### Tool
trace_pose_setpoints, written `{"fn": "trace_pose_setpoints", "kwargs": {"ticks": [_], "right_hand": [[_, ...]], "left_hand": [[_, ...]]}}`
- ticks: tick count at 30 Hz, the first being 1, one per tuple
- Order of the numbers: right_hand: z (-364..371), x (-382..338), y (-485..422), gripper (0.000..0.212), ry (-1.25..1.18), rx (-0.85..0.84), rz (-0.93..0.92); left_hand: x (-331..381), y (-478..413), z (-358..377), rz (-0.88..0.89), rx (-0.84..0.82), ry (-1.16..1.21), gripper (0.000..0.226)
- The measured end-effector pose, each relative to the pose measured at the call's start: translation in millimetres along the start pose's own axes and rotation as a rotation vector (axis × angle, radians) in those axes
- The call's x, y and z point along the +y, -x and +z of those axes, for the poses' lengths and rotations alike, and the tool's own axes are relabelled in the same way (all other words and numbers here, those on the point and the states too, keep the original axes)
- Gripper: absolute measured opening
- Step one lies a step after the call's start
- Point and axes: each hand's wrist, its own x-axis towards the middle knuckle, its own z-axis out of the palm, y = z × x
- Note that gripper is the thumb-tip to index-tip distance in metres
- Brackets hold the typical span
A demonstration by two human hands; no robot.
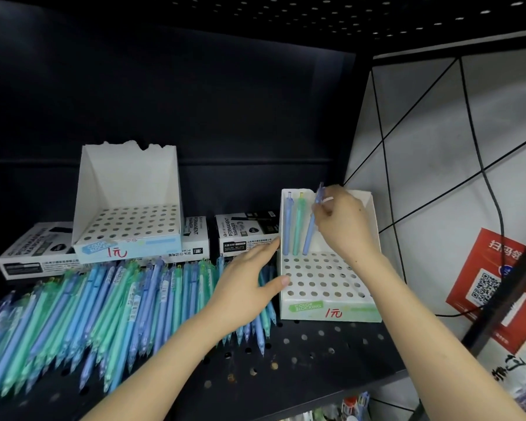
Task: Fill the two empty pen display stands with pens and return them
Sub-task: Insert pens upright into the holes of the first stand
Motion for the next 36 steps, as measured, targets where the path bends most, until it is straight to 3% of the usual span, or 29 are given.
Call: {"fn": "trace_pose_setpoints", "kwargs": {"ticks": [10,14,16,20,25,29,36], "right_hand": [[3,-4,19,0.022,0.072,-0.002,0.081],[-8,-24,51,0.023,0.036,0.077,0.010],[-3,-37,76,0.022,0.004,-0.007,-0.061],[20,-44,122,0.030,0.182,-0.165,-0.201],[41,-44,141,0.041,0.279,-0.168,-0.154],[46,-49,144,0.052,0.295,-0.158,-0.114],[46,-46,143,0.051,0.135,-0.261,0.073]], "left_hand": [[-3,1,-3,0.011,-0.001,0.001,0.062],[-6,10,-27,-0.028,0.111,-0.020,0.046],[-12,22,-47,-0.087,0.217,-0.100,0.039],[-40,67,-86,-0.255,0.346,-0.285,0.035],[-68,105,-105,-0.481,0.331,-0.464,0.057],[-69,104,-104,-0.501,0.250,-0.546,0.072],[-72,95,-101,-0.525,0.314,-0.384,0.075]]}}
